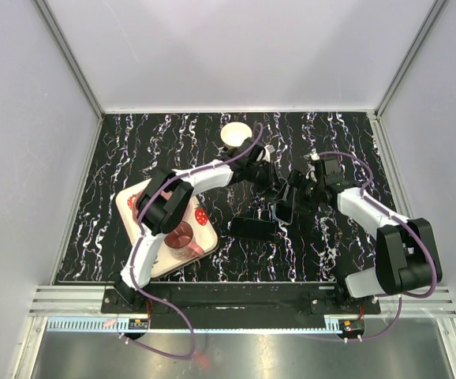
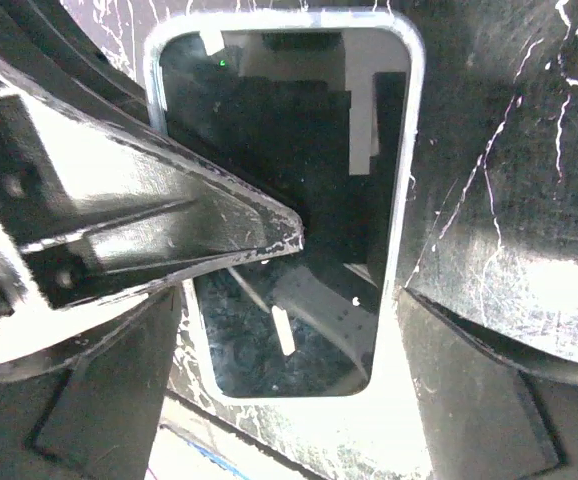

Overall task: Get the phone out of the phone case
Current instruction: Pick up the phone at the center of the board, then remove the phone case from the phone.

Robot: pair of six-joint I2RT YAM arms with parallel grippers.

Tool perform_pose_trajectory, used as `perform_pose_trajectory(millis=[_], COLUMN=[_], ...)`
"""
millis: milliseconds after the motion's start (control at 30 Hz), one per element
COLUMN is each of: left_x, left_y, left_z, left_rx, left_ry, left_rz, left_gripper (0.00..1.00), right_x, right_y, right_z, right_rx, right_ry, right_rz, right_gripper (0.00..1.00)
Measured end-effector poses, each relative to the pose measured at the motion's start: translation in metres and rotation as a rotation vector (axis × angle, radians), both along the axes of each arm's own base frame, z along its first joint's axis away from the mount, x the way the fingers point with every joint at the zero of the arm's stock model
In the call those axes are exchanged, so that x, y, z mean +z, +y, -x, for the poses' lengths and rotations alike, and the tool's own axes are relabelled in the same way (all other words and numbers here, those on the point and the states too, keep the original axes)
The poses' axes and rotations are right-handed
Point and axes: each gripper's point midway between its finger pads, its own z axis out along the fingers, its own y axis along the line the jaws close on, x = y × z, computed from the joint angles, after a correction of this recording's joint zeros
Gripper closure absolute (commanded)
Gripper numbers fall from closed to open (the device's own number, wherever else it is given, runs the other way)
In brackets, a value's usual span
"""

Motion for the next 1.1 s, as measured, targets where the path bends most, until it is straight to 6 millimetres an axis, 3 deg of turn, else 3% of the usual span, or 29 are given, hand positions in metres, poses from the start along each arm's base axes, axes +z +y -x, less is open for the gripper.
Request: perform_pose_trajectory(millis=[133, 267, 333, 367, 433, 533, 600, 733, 933, 1000, 1100], left_x=[-0.007, 0.006, 0.032, 0.047, 0.087, 0.143, 0.178, 0.217, 0.230, 0.228, 0.220], left_y=[0.015, 0.047, 0.068, 0.078, 0.101, 0.123, 0.128, 0.128, 0.128, 0.128, 0.129], left_z=[0.001, -0.012, -0.027, -0.034, -0.051, -0.072, -0.075, -0.062, -0.046, -0.044, -0.043], left_rx=[0.026, 0.101, 0.181, 0.218, 0.298, 0.361, 0.362, 0.317, 0.258, 0.257, 0.261], left_ry=[0.028, 0.044, 0.023, 0.013, -0.039, -0.151, -0.229, -0.292, -0.255, -0.253, -0.240], left_rz=[-0.015, 0.004, 0.091, 0.138, 0.243, 0.370, 0.463, 0.626, 0.721, 0.723, 0.714], left_gripper=[1.00, 1.00, 1.00, 1.00, 1.00, 1.00, 1.00, 1.00, 1.00, 1.00, 1.00], right_x=[0.013, 0.060, 0.087, 0.101, 0.134, 0.167, 0.181, 0.196, 0.201, 0.204, 0.210], right_y=[-0.001, 0.000, -0.001, -0.001, 0.000, 0.000, 0.004, 0.027, 0.051, 0.055, 0.059], right_z=[-0.006, -0.020, -0.022, -0.021, -0.021, -0.017, -0.014, -0.015, -0.013, -0.012, -0.011], right_rx=[-0.010, -0.015, -0.020, -0.021, -0.033, -0.063, -0.065, 0.013, 0.072, 0.082, 0.093], right_ry=[-0.022, -0.158, -0.246, -0.294, -0.410, -0.522, -0.554, -0.553, -0.505, -0.497, -0.498], right_rz=[0.010, -0.010, -0.023, -0.035, -0.075, -0.143, -0.193, -0.333, -0.552, -0.598, -0.668], right_gripper=[0.00, 0.00, 0.02, 0.12, 0.15, 0.06, 0.05, 0.10, 0.32, 0.37, 0.53])
